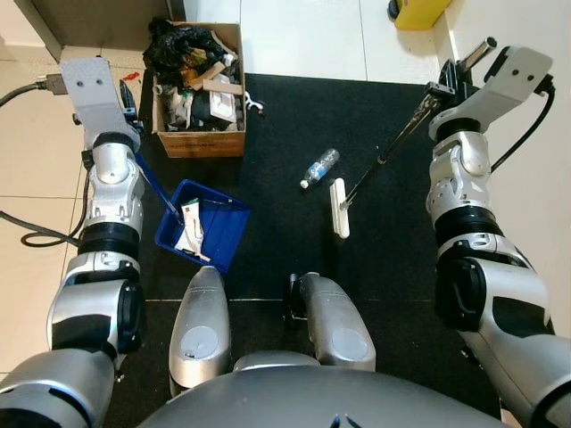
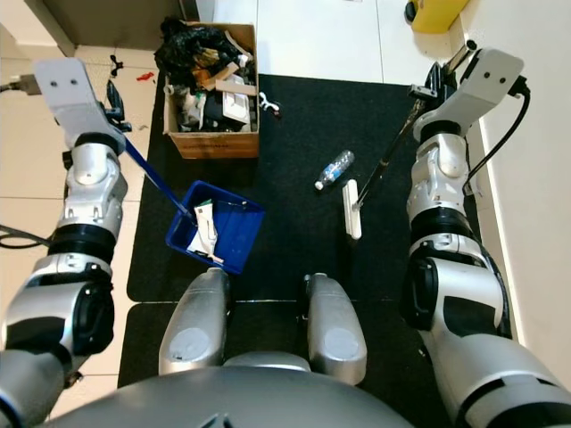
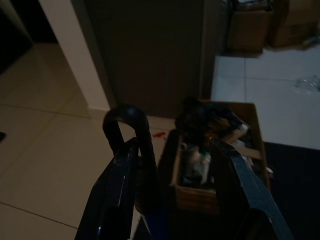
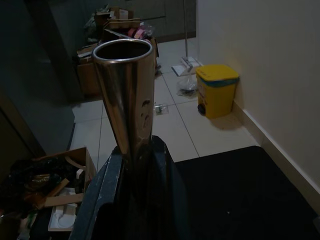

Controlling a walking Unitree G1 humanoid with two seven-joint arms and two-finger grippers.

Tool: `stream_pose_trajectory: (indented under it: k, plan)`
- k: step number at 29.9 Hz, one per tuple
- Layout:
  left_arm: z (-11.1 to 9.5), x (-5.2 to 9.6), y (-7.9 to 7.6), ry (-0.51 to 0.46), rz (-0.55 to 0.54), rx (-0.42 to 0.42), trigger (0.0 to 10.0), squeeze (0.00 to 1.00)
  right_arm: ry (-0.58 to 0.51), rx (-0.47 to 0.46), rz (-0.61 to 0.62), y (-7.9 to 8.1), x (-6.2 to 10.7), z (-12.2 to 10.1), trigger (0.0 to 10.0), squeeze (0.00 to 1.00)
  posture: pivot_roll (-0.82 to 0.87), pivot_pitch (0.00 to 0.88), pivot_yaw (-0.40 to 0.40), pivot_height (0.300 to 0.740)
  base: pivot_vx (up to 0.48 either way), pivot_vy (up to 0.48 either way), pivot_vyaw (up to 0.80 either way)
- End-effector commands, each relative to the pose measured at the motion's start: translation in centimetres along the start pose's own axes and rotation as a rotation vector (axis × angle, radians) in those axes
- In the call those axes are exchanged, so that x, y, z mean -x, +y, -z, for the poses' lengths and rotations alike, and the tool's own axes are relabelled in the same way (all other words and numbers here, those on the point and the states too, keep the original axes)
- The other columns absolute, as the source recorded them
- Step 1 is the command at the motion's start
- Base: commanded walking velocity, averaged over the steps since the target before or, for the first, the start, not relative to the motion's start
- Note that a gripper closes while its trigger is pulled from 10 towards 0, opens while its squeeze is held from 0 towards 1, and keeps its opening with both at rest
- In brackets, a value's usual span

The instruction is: Sweep floor

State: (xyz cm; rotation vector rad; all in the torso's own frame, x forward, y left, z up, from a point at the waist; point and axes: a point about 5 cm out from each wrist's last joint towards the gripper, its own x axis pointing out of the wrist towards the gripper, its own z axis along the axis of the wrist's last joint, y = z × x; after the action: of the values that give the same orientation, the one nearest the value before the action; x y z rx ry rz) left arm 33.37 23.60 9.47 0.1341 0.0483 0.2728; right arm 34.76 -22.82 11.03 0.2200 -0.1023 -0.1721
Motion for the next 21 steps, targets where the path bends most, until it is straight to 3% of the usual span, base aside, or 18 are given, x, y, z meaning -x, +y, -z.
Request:
stream_pose_trajectory:
  k: [1, 13, 16, 21]
  plan:
    - [0.5, 0.0, 0.6, 0.031, -0.003, -0.016, 10.0, 0.0, -0.024, 0.018, 0.007, -0.7, 0.0, -0.7, 10.0, 0.0, 0.1, 0.106, -0.114, 0.74, 0.0, 0.0, 0.0]
    - [-0.5, -1.3, 2.1, 0.026, 0.006, -0.047, 9.9, 0.0, -0.026, 0.024, 0.003, -0.7, 0.0, -0.7, 10.0, 0.0, 0.09, 0.121, -0.115, 0.74, 0.0, 0.0, 0.0]
    - [-1.1, -1.7, 2.6, 0.01, 0.02, -0.062, 8.7, 0.0, -0.027, 0.026, 0.006, -0.8, 0.1, -0.7, 10.0, 0.0, 0.09, 0.126, -0.111, 0.74, 0.0, 0.0, 0.0]
    - [-1.5, -2.1, 3.0, 0.02, 0.08, -0.053, 8.8, 0.0, -0.025, 0.025, 0.012, -1.0, 0.3, -0.6, 10.0, 0.0, 0.09, 0.134, -0.105, 0.74, 0.0, 0.0, 0.0]
